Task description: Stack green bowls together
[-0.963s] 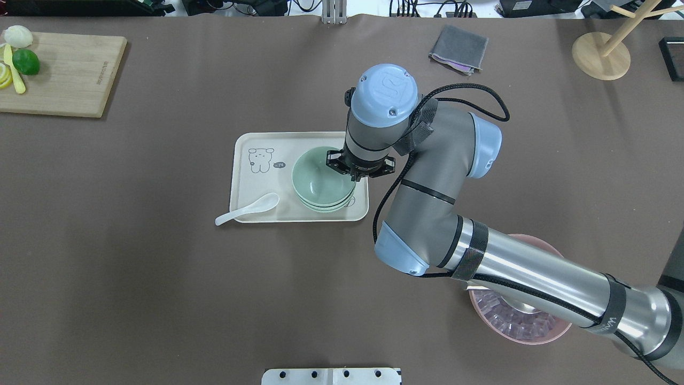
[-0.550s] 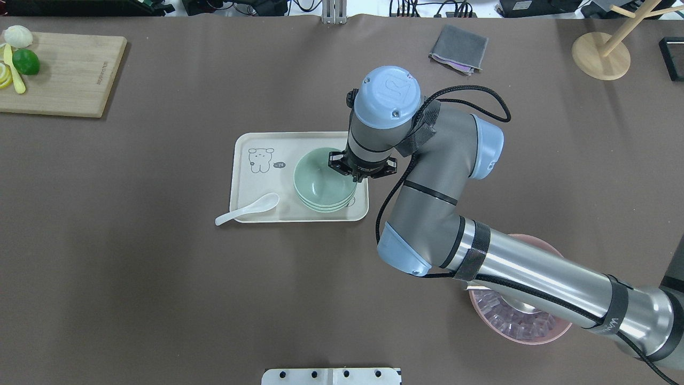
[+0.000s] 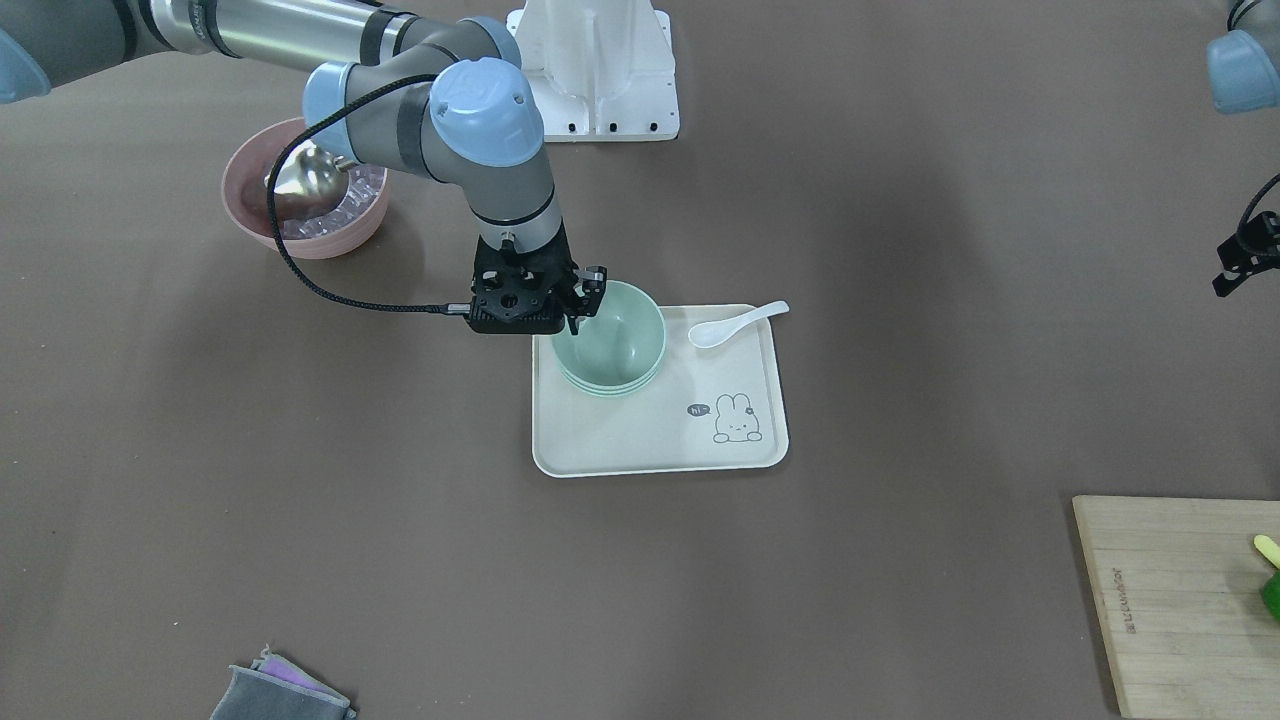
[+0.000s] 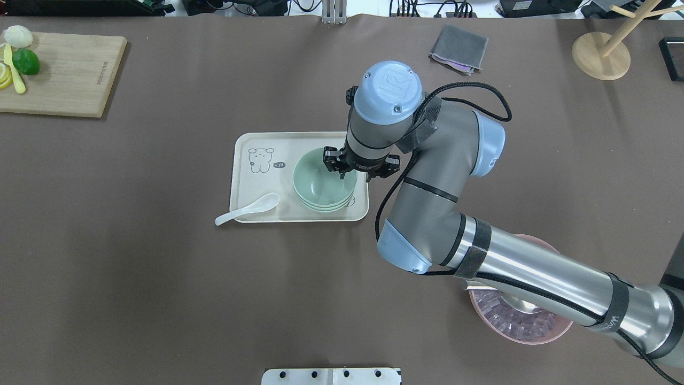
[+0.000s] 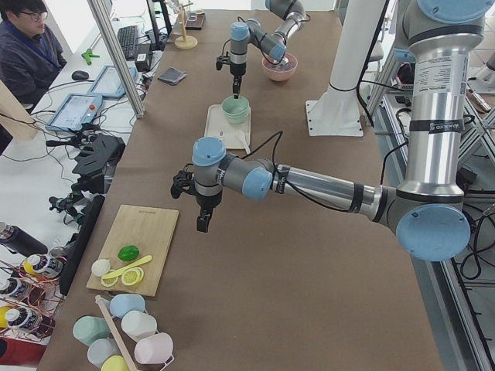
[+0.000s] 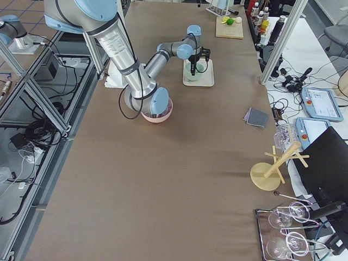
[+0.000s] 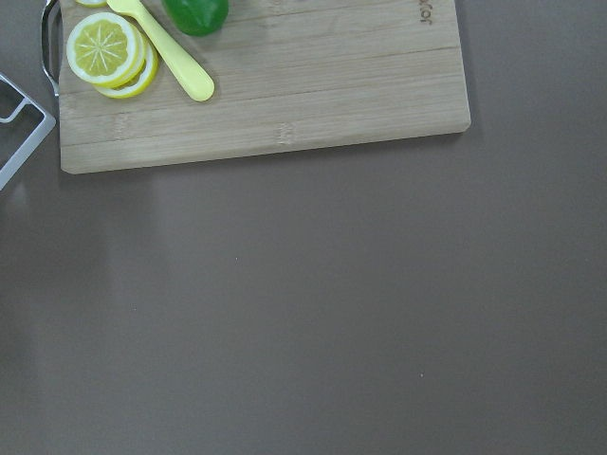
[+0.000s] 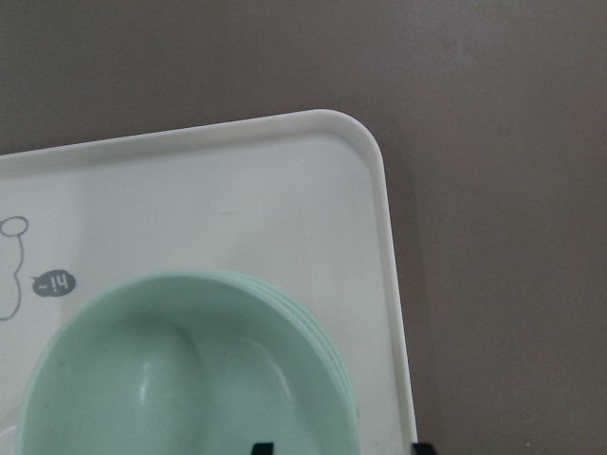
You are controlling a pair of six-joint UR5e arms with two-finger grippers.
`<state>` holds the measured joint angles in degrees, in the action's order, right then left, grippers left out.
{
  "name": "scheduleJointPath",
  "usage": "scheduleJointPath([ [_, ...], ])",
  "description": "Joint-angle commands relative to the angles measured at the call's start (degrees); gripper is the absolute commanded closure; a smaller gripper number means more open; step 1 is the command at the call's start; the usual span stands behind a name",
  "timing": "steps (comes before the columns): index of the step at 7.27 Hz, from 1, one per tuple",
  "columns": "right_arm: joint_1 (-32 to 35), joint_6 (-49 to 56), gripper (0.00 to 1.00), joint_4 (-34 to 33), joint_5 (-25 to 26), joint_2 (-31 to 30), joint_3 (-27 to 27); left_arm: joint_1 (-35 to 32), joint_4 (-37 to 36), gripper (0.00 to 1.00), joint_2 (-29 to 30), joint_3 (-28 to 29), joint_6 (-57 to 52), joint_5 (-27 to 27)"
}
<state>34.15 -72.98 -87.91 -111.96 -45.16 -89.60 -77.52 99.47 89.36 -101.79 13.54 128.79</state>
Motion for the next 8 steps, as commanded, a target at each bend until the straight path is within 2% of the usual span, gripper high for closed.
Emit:
scheduleJointPath([
  [1, 4.4, 0.9, 0.0, -0.2, -7.4, -0.1, -0.2, 0.0, -0.2, 0.02, -0.4, 0.5, -0.1, 0.1],
  [4, 11.1, 2.6, 0.0, -0.8, -8.4, -3.3, -0.3, 0.0, -0.9, 0.02, -0.5, 2.0, -0.3, 0.2],
  [7, 23.7, 21.8, 0.0, -0.8, -11.8, -15.6, -3.6, -0.1, -1.0, 0.02, -1.2, 2.1, -0.4, 0.4],
  [8, 29.0, 34.2, 0.0, -0.8, -14.0, -20.2, -3.3, -0.1, -1.4, 0.02, -1.2, 2.3, -0.5, 3.0],
])
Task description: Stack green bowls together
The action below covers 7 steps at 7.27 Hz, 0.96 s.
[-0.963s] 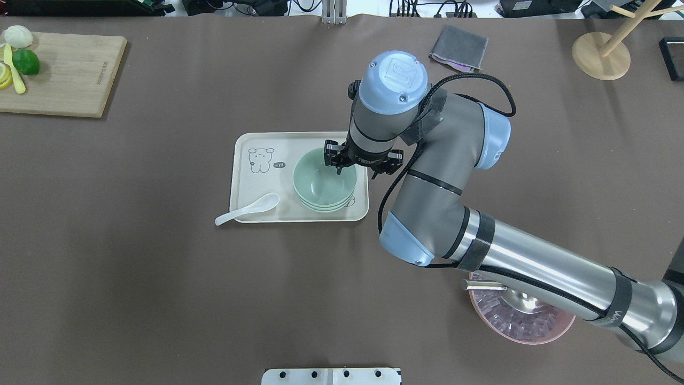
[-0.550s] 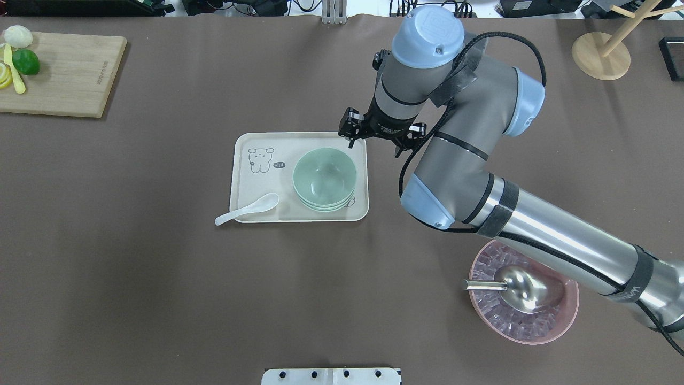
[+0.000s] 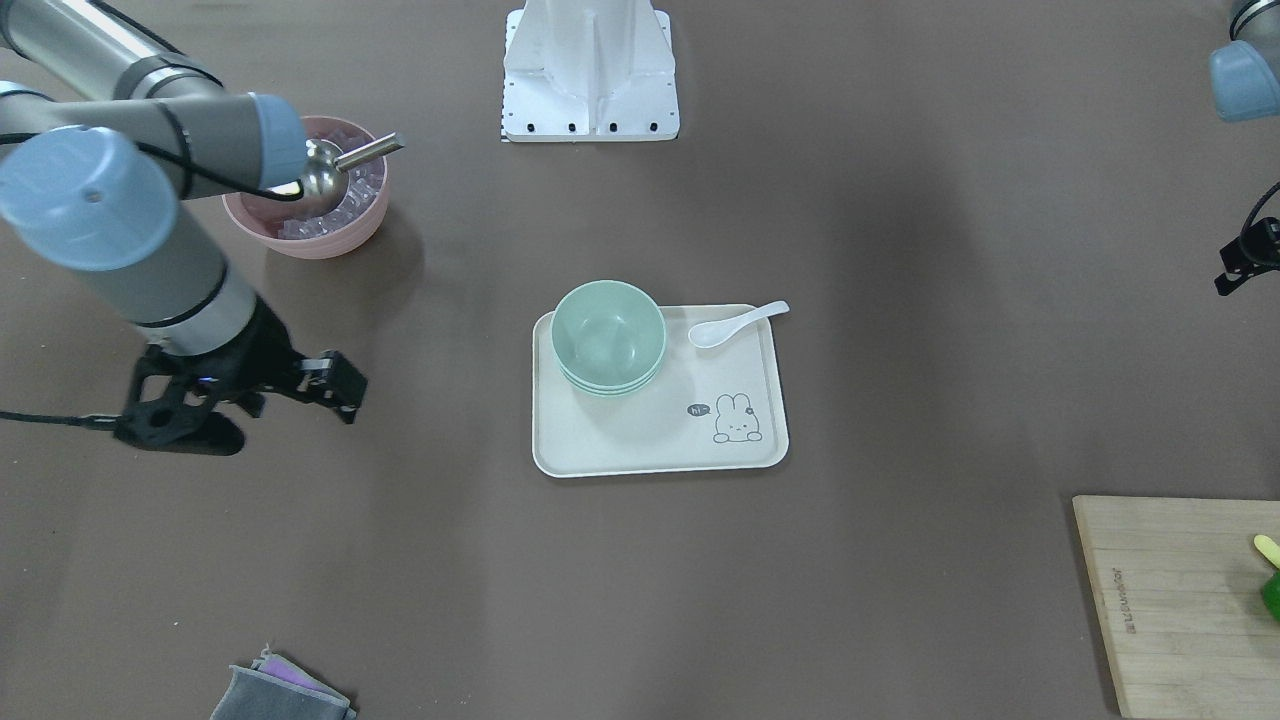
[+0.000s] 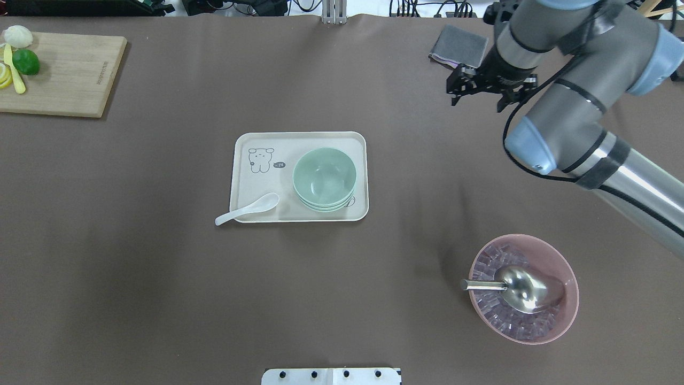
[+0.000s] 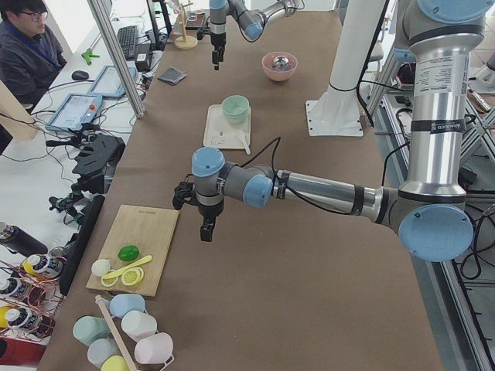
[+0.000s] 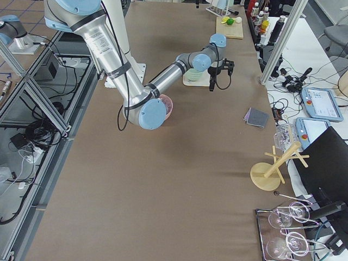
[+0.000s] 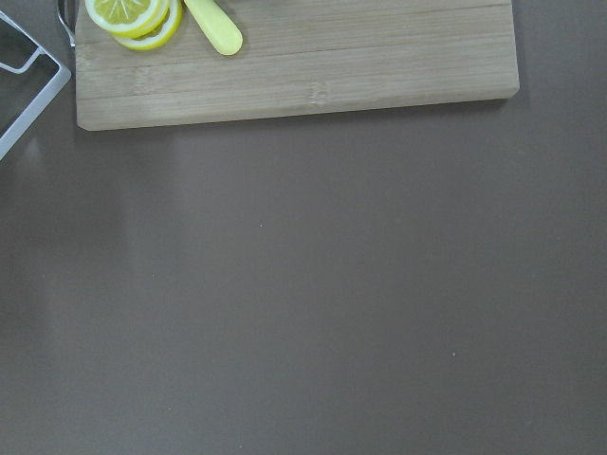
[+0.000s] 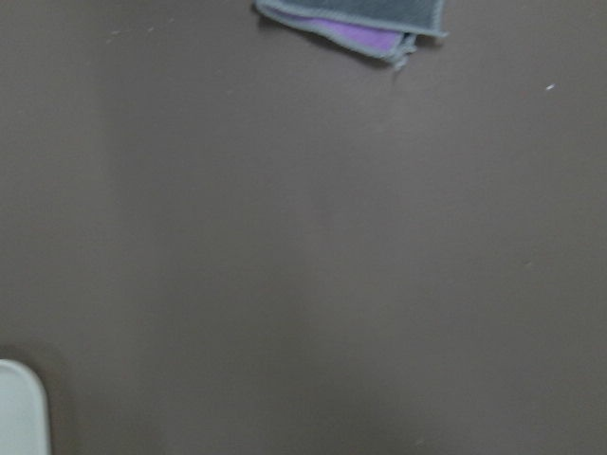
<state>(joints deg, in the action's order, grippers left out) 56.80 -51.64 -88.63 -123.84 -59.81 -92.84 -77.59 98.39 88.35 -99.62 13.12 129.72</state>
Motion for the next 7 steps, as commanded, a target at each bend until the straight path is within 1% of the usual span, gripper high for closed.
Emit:
scheduleJointPath([
  [1, 11.7, 23.5, 0.0, 0.0, -4.0, -10.5, -0.2, 0.0, -2.7, 0.02, -0.1, -0.2, -0.1, 3.7],
  [2, 16.2, 29.4, 0.0, 0.0, -4.7, -14.6, 0.1, -0.3, -3.9, 0.02, -0.4, -0.3, -0.2, 3.7],
  [3, 18.9, 33.8, 0.0, 0.6, -3.8, -20.0, -0.9, -0.3, -4.0, 0.02, -2.3, -0.5, -0.2, 3.8],
  [4, 22.5, 40.5, 0.0, 0.6, -3.6, -24.6, -1.4, -0.5, -4.7, 0.02, -2.3, -0.5, -1.8, 3.9],
  [5, 25.8, 46.2, 0.0, 0.3, -3.6, -28.5, -2.2, -2.5, -11.1, 0.02, -2.1, -0.6, -12.2, 3.9],
  [6, 27.6, 48.5, 0.0, 0.2, -3.5, -31.6, -2.7, -7.9, -20.1, 0.02, -1.3, -0.5, -22.2, 3.2],
  [7, 28.4, 50.0, 0.0, 0.1, -3.5, -33.9, -2.6, -11.7, -22.4, 0.02, -1.3, -0.3, -26.8, 2.9],
])
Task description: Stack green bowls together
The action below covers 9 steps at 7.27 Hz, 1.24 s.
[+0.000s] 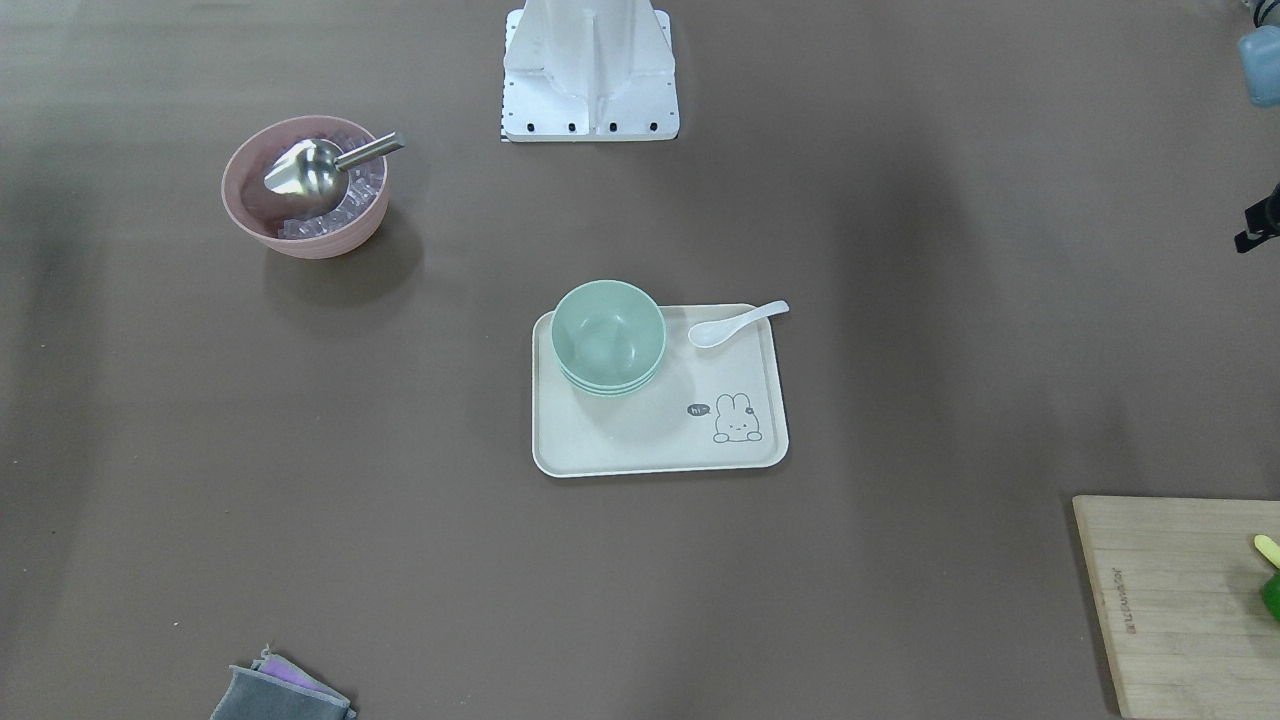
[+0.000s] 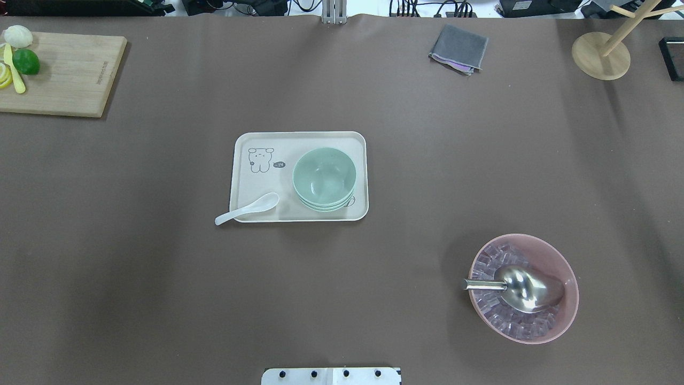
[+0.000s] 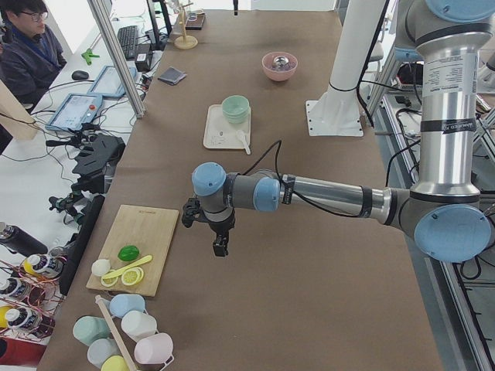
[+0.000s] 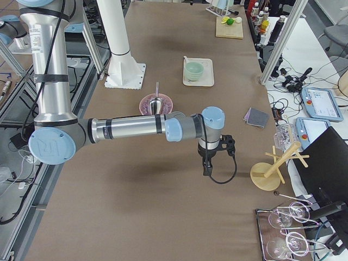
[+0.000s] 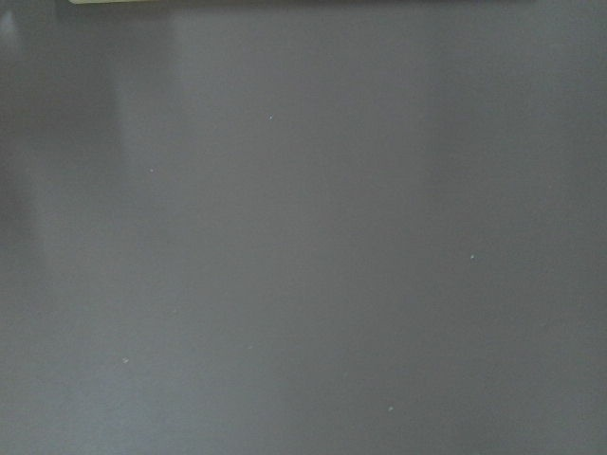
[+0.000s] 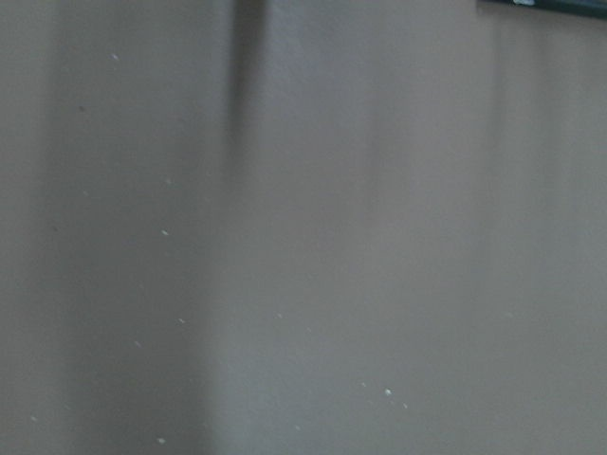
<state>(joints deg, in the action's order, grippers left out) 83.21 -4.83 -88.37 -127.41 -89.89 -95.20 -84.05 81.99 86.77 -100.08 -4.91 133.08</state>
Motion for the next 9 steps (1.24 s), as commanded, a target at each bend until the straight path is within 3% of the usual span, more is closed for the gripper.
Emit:
scheduleJointPath([
  [1, 2.7, 3.8, 0.0, 0.4, 0.1, -7.6, -0.3, -8.5, -6.1, 0.02, -0.6, 0.1, -9.1, -0.5],
  [9, 4.7, 3.7, 0.0, 0.5, -0.8, -9.7, -2.8, -8.7, -5.6, 0.02, -0.7, -0.3, -8.8, -0.6],
])
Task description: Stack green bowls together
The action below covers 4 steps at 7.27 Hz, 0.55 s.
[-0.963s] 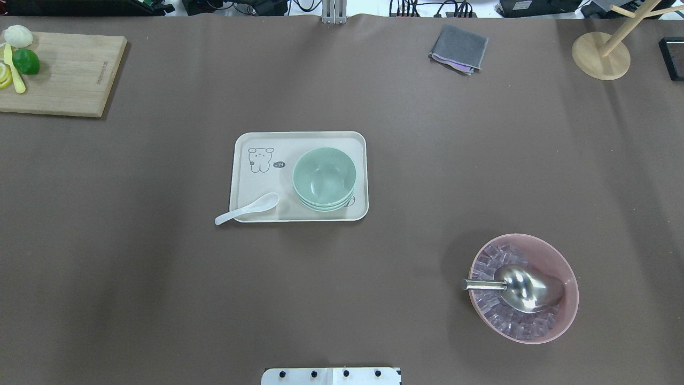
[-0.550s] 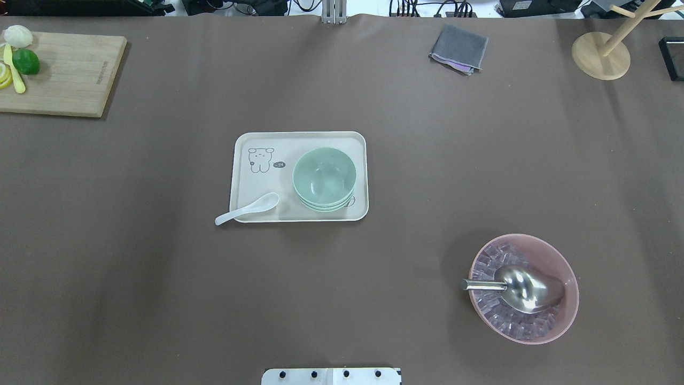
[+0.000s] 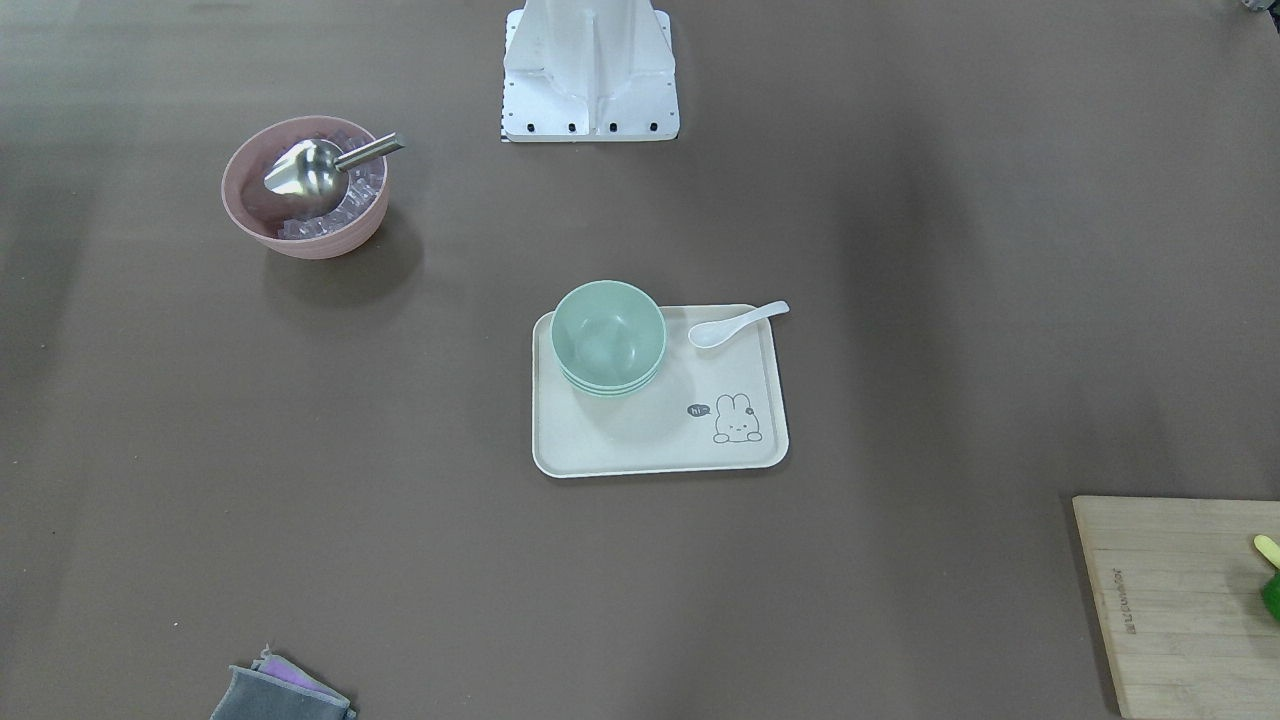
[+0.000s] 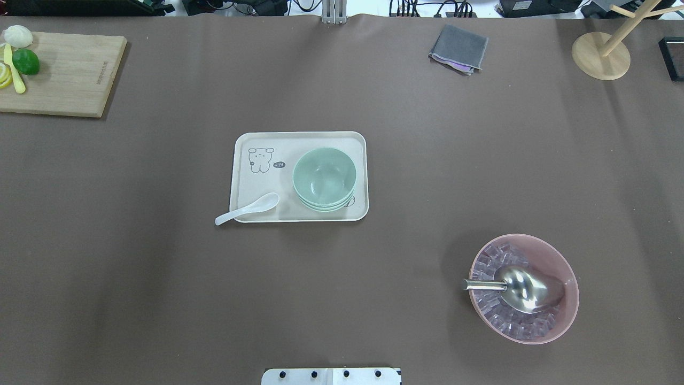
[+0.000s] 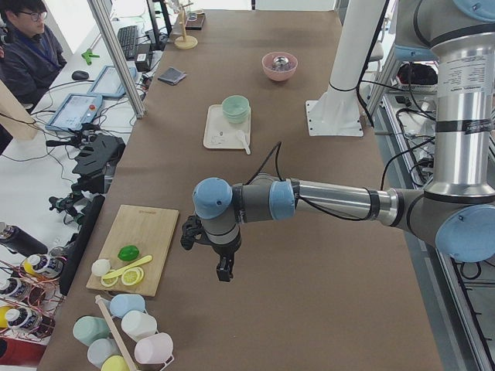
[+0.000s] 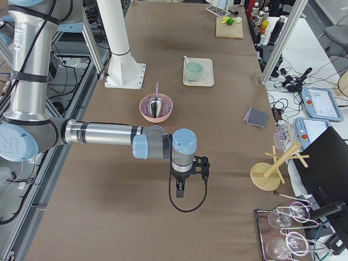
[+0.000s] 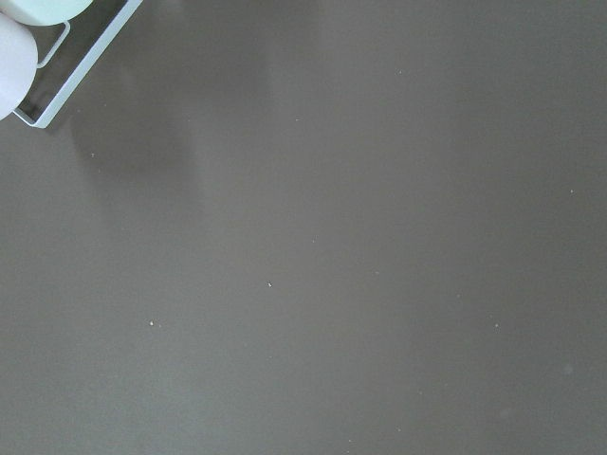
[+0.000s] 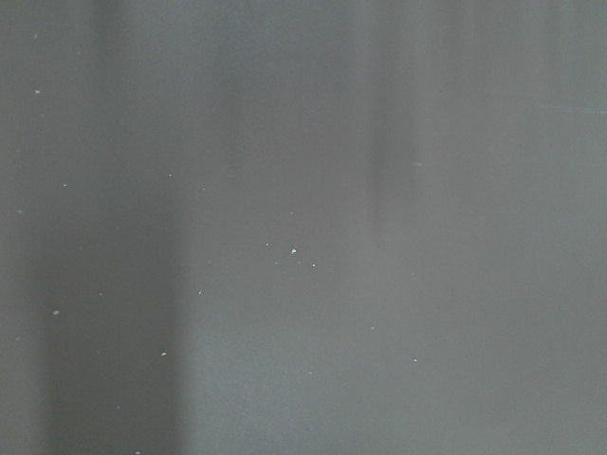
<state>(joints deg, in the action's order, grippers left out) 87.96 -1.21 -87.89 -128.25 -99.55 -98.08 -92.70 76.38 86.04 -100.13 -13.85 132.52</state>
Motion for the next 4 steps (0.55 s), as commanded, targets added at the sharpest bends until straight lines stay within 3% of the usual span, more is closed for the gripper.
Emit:
scheduleJointPath([
  [1, -0.1, 0.1, 0.0, 0.0, 0.0, -0.1, 0.1, 0.0, 0.0, 0.02, 0.0, -0.1, 0.1, 0.0],
  [4, -0.1, 0.1, 0.0, 0.0, -0.1, -0.7, 0.1, -0.2, 0.0, 0.02, -0.1, -0.2, 0.1, -0.1],
])
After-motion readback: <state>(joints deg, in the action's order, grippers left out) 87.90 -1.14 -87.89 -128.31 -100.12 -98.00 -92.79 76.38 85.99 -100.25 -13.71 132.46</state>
